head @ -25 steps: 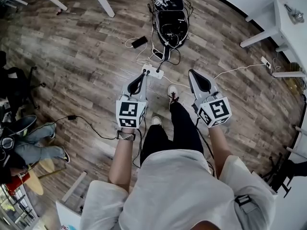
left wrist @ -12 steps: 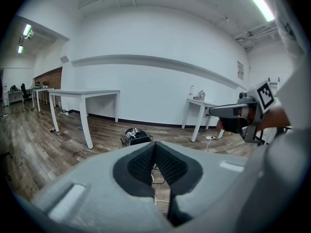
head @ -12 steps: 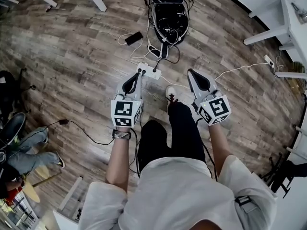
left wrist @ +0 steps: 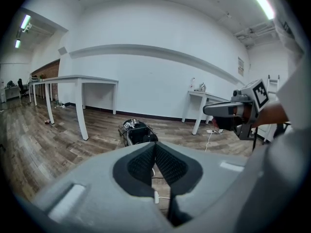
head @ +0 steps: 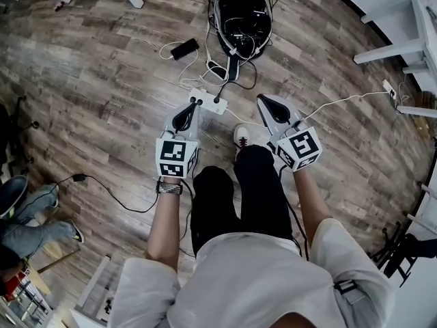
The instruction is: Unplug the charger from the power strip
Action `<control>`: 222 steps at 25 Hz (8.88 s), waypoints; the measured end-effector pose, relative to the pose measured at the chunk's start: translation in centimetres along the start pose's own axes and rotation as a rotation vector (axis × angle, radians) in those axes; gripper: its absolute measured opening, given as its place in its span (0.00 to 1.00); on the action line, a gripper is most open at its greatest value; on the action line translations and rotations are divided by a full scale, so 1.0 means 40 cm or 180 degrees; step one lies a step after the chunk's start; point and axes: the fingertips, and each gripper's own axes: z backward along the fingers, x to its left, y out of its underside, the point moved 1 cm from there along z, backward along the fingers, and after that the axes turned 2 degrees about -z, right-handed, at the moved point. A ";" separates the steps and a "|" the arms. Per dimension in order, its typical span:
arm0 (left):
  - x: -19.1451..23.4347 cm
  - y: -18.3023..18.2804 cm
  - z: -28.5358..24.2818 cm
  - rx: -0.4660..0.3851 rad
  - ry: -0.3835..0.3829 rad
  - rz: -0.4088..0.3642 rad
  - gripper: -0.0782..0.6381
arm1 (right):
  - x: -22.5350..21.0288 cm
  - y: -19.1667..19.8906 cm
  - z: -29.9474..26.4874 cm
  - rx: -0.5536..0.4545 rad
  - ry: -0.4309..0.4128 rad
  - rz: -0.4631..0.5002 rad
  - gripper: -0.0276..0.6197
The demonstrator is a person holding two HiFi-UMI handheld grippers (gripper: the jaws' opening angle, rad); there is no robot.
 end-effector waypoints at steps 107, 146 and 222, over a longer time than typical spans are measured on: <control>0.049 1.174 -0.769 0.0864 -0.0032 -0.0088 0.30 | -0.131 1.431 -0.619 0.1217 -0.0365 0.0055 0.05; 0.056 1.170 -0.762 0.0810 0.0083 0.0203 0.31 | -0.127 1.432 -0.618 0.1223 -0.0364 0.0086 0.05; 0.045 1.159 -0.758 0.0901 0.0052 -0.0351 0.31 | -0.124 1.433 -0.618 0.1244 -0.0341 0.0153 0.05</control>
